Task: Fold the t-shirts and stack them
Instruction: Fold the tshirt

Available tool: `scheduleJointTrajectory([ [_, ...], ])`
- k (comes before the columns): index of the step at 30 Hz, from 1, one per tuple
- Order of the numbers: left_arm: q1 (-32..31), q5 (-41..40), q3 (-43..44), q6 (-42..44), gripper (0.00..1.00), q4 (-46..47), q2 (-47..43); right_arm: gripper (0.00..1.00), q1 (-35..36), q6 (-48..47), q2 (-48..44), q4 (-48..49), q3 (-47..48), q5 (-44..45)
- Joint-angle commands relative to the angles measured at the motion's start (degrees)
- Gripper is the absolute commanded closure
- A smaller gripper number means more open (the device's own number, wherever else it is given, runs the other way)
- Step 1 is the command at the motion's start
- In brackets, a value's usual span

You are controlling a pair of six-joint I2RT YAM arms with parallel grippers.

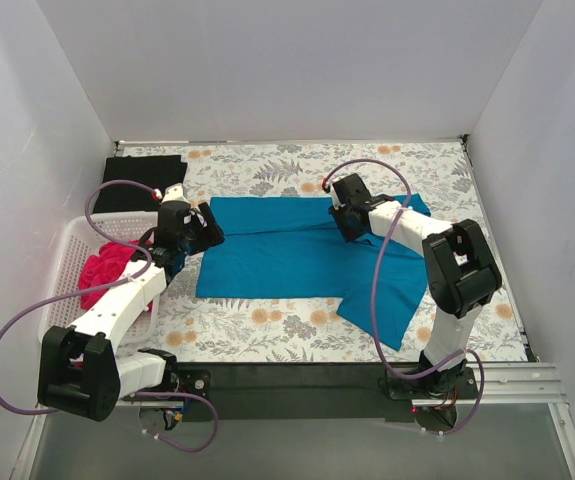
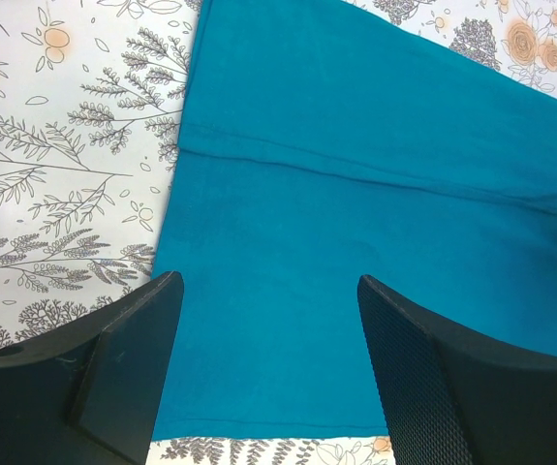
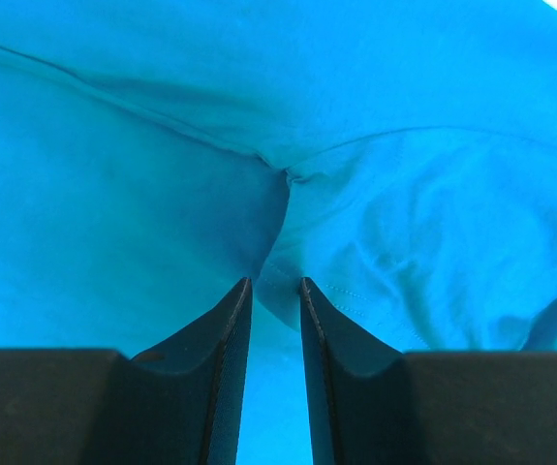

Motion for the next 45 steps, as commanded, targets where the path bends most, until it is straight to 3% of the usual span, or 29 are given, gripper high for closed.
scheduleJointTrajectory([
  [1,-0.29,0.53,0.54,0.69,0.29,0.69,-0.33,0.67,0.43,2.53,1.46,1.55,1.63,2.78],
  [11,-0.28,0.79,0.63,0.69,0.29,0.60,-0.07,0.68,0.78,3.77,3.84,1.55,2.69,2.26],
  [21,-0.28,1.14,0.80,-0.01,0.29,1.30,0.02,0.63,-0.97,2.97,-0.90,1.81,3.66,-8.11],
  [26,-0.29,1.93,5.63,-2.82,0.29,1.39,5.19,0.54,-12.73,9.28,-5.30,4.00,2.96,-12.67],
  [30,-0.20,1.06,12.30,-4.92,0.29,1.30,14.66,0.46,-24.33,15.26,-6.71,11.98,-0.38,-25.31],
  [34,-0.20,0.88,17.76,-7.22,0.31,2.18,22.05,0.46,-34.44,19.67,-2.42,16.47,0.31,-33.24],
  [45,0.68,-1.23,30.60,-6.34,0.32,1.83,39.37,0.53,-43.08,26.53,8.84,28.00,1.46,-42.13],
])
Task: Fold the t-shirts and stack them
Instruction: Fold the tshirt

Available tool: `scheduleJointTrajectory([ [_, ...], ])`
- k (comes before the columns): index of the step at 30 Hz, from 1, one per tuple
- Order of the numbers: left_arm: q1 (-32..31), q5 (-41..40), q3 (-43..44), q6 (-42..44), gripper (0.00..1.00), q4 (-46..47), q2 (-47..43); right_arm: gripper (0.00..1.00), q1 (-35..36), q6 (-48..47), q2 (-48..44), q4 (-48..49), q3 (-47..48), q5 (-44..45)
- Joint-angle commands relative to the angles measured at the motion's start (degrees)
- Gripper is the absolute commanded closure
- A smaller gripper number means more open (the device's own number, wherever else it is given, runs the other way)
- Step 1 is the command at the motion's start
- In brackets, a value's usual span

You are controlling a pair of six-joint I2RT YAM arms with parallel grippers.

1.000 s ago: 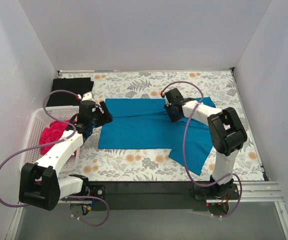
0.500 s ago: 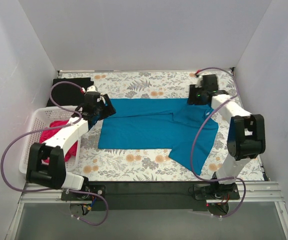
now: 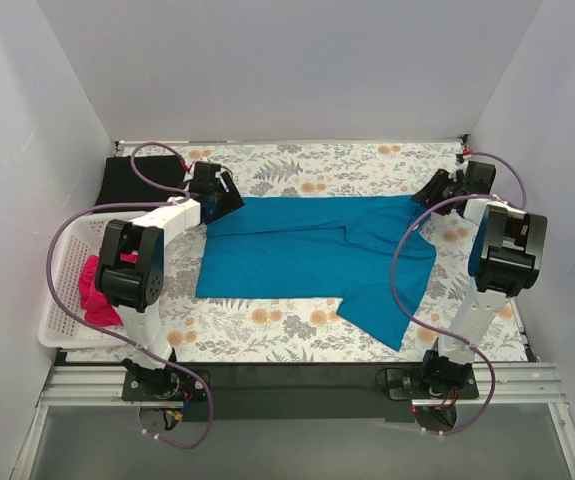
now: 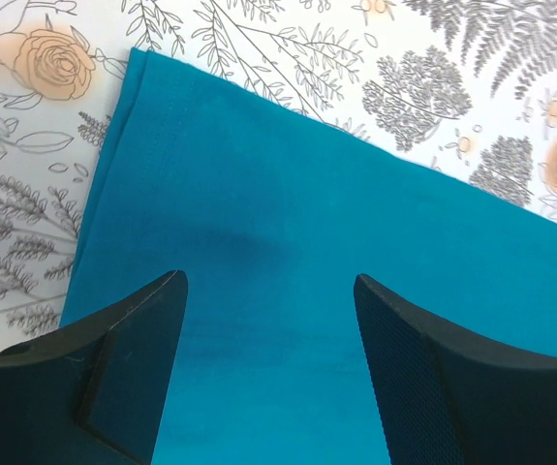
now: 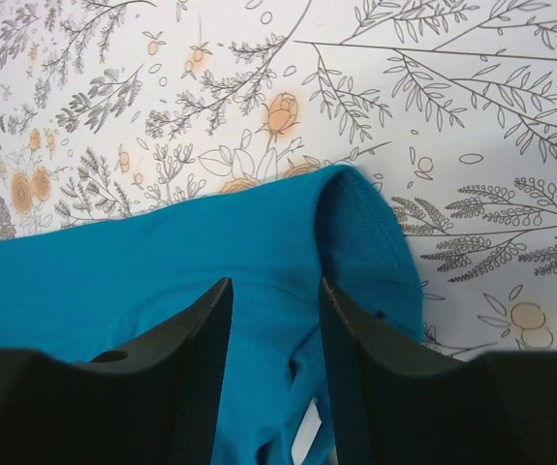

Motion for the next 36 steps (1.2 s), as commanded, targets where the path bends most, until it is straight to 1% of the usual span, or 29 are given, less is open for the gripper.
scheduleJointTrajectory([
  [1,0.62,-1.82,3.82,0.28,0.32,-0.25,2.10,0.53,-0.96,2.60,2.63,5.47,0.78,-4.73],
  [6,1.14,-2.17,4.97,0.37,0.32,-0.69,6.76,0.55,-1.57,2.51,6.33,6.09,3.33,-5.52],
  [15,1.76,-2.43,5.59,0.28,0.32,-0.78,9.76,0.61,-1.93,3.12,10.29,8.46,5.97,-9.74],
  [18,2.37,-2.87,6.37,0.02,0.32,-1.56,10.98,0.66,-2.01,3.21,10.82,8.81,6.15,-9.04],
  [23,3.43,-2.17,8.31,-0.42,0.32,-3.23,13.88,0.66,-3.24,4.18,13.10,8.72,6.67,-7.72],
  [24,3.43,-2.00,8.66,-0.51,0.32,-3.50,14.85,0.67,-3.51,4.09,13.54,8.64,7.11,-7.63],
  [25,3.52,-1.39,9.71,-0.51,0.32,-3.85,15.99,0.73,-3.77,3.74,14.24,8.64,7.55,-7.28],
  [26,3.43,-1.38,10.15,-0.60,0.32,-4.20,16.00,0.73,-3.95,3.57,14.60,8.64,7.55,-7.28],
  [28,3.52,-0.33,11.56,-0.86,0.32,-4.82,17.48,0.76,-4.47,3.56,15.65,8.55,8.34,-7.46],
  [32,3.60,0.29,12.27,-1.91,0.32,-5.78,18.46,0.76,-5.09,4.00,17.06,8.29,10.01,-7.11],
  [36,3.95,-1.03,12.27,-3.67,0.32,-7.10,18.72,0.74,-5.53,4.27,16.98,7.23,10.45,-5.09],
])
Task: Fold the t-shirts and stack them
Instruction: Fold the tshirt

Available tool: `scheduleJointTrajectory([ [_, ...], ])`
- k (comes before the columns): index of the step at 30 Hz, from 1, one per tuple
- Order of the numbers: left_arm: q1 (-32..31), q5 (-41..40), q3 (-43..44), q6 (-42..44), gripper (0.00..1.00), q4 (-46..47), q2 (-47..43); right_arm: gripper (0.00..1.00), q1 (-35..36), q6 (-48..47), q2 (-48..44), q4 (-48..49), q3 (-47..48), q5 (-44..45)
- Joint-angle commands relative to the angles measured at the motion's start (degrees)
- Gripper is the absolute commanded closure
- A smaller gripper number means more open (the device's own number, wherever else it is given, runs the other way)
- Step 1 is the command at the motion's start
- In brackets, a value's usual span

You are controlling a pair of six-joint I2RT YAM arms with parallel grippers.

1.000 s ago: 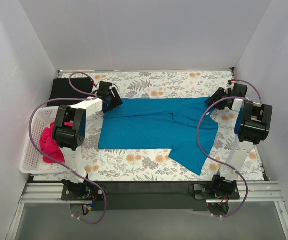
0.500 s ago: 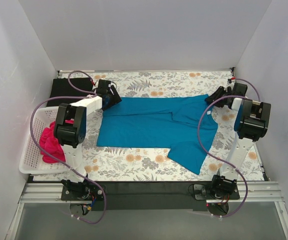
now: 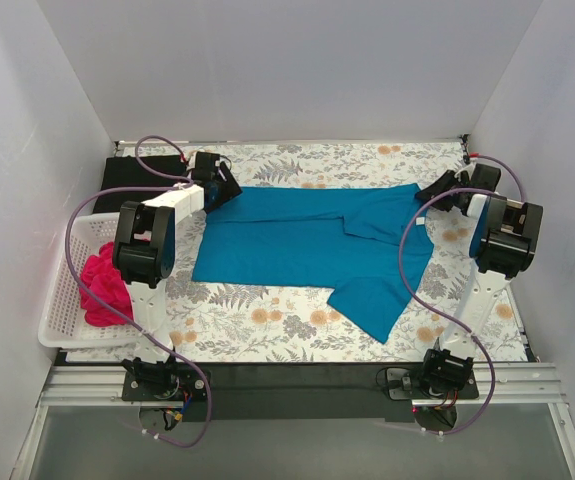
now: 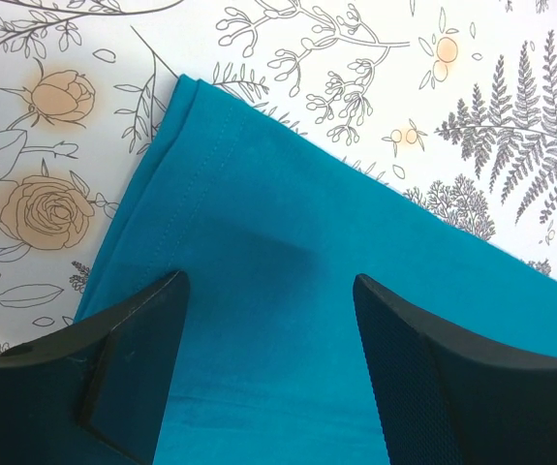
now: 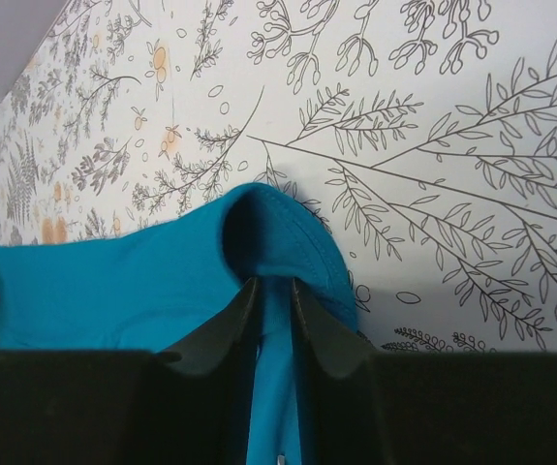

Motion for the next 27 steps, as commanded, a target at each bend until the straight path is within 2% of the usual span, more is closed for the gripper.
scheduleJointTrajectory([
  [1,1.35,-0.50,-1.52,-2.16,0.32,-7.15,3.62,0.73,-1.33,-0.89,0.93,-1.18,1.16,4.58],
  [14,1.62,3.01,-0.82,-1.55,0.32,-5.92,2.83,0.66,0.16,1.13,-5.22,4.88,1.69,-3.42],
  [27,1.62,3.45,-0.73,-1.29,0.32,-5.83,3.09,0.65,1.21,2.71,1.45,6.99,3.45,-9.13],
])
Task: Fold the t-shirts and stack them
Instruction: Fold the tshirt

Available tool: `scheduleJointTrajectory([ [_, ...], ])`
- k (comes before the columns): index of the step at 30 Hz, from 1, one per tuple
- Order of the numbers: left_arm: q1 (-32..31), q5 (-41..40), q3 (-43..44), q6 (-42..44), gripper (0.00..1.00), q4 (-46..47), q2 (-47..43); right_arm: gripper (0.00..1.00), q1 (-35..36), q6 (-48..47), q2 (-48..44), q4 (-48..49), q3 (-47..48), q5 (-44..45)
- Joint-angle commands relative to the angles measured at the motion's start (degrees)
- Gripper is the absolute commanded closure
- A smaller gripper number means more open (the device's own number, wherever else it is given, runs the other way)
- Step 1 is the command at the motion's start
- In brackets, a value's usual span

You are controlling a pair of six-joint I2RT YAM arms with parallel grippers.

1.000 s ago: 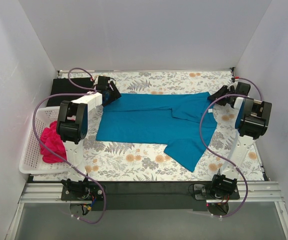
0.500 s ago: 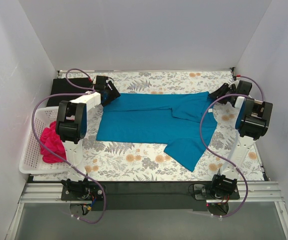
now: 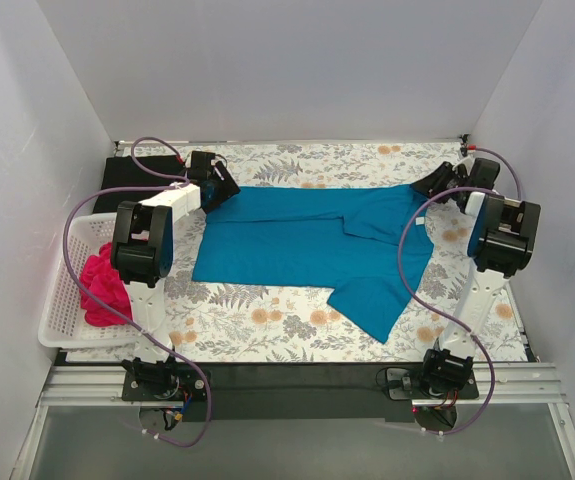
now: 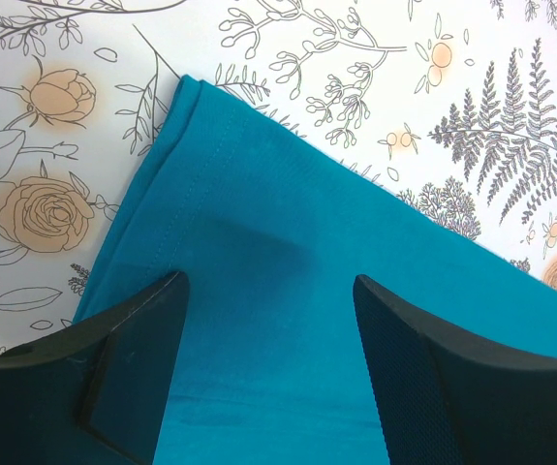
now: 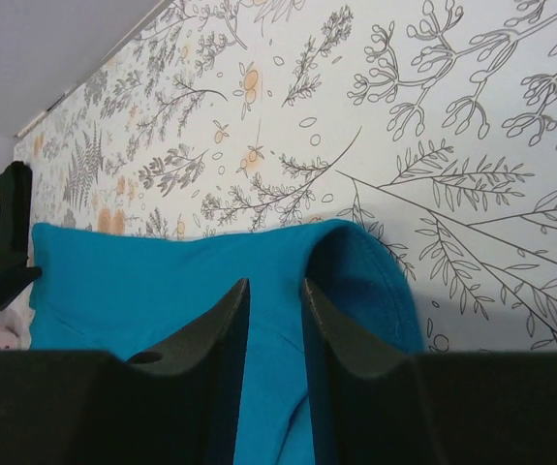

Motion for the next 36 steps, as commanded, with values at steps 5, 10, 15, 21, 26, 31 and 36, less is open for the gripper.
scheduleJointTrajectory([
  [5,0.29,0.22,-1.04,0.33,0.32,-5.61,3.35,0.66,0.41,0.07,2.27,2.05,1.22,-2.38],
  [10,0.29,-0.14,-1.39,0.42,0.32,-5.70,3.27,0.68,0.32,-0.55,0.87,1.96,-0.62,0.16],
  [15,0.29,-0.05,-1.30,0.42,0.32,-5.61,3.18,0.66,0.40,-2.57,-0.64,1.87,-1.69,3.07],
  [21,0.29,0.04,-1.65,0.42,0.32,-5.61,3.18,0.66,0.49,-2.57,1.21,2.05,-0.72,1.40],
  [26,0.29,0.04,-1.66,0.33,0.32,-5.61,3.36,0.68,0.49,-2.31,2.71,1.96,0.34,-1.06],
  [31,0.29,-0.22,-1.83,-0.02,0.32,-5.61,3.27,0.84,0.49,-2.92,1.48,1.96,0.08,-1.41],
  [36,0.29,-0.40,-2.01,-0.46,0.32,-5.61,3.36,0.99,0.23,-3.80,-0.71,2.05,-1.33,0.16],
])
